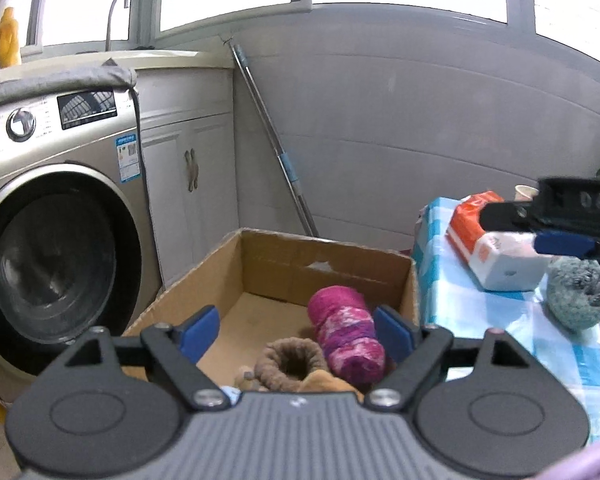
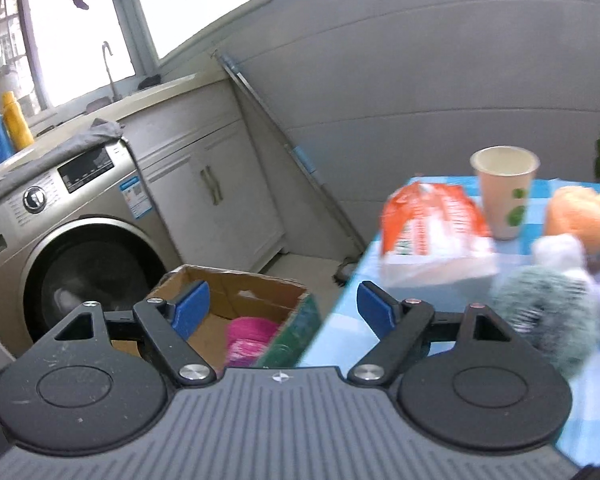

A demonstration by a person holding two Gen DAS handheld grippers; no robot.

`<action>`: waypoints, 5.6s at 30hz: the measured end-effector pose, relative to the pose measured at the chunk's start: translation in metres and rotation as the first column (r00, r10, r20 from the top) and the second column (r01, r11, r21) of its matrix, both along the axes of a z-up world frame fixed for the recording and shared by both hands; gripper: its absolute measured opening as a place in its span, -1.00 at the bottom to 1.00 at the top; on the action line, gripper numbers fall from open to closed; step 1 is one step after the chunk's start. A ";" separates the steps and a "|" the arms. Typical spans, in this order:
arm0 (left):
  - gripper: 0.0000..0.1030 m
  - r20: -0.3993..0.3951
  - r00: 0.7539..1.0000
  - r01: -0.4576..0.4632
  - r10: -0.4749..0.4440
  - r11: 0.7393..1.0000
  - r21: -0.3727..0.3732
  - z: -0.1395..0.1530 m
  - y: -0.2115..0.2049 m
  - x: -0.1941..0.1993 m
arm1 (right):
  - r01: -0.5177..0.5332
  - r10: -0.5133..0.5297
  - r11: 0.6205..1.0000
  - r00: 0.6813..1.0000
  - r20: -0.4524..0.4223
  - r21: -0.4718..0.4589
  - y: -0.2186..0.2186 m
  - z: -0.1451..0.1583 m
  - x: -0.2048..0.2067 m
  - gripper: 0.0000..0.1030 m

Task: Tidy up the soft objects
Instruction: 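Carry the sock roll and teddy bear to the box and release both, then move both grippers back over the table, then grasp the white pompom with the right gripper while the left grasps the green knit hat, then carry the pompom and knit hat over the cardboard box with both grippers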

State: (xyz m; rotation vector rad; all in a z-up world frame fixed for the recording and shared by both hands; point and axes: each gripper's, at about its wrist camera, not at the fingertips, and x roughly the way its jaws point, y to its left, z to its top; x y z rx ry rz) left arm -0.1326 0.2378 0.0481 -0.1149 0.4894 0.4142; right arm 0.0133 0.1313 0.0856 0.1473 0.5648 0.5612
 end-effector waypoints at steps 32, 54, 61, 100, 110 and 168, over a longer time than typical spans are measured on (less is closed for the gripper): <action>0.89 -0.036 0.990 0.139 -0.134 0.972 0.188 0.023 -0.135 0.015 | 0.237 -0.234 0.971 0.967 0.105 -0.021 -0.171 -0.002 -0.091 1.00; 0.89 -0.094 0.967 0.254 -0.237 0.933 0.257 0.012 -0.221 0.041 | 0.390 -0.387 0.921 0.917 0.098 -0.009 -0.260 -0.023 -0.093 1.00; 0.89 -0.111 0.952 0.304 -0.285 0.919 0.251 0.004 -0.244 0.056 | 0.434 -0.432 0.901 0.899 0.073 -0.005 -0.287 -0.034 -0.087 1.00; 0.17 -0.057 0.914 0.405 -0.402 0.909 0.097 -0.034 -0.231 0.151 | 0.515 -0.514 0.857 0.856 -0.062 0.016 -0.345 -0.056 0.139 1.00; 0.05 -0.028 0.917 0.398 -0.397 0.915 0.066 -0.034 -0.224 0.150 | 0.445 -0.447 0.894 0.894 -0.032 -0.043 -0.323 -0.057 0.136 0.08; 0.01 0.002 0.905 0.424 -0.425 0.903 0.064 0.004 -0.218 -0.030 | 0.262 -0.266 0.948 0.964 -0.004 0.181 -0.286 -0.025 -0.135 0.01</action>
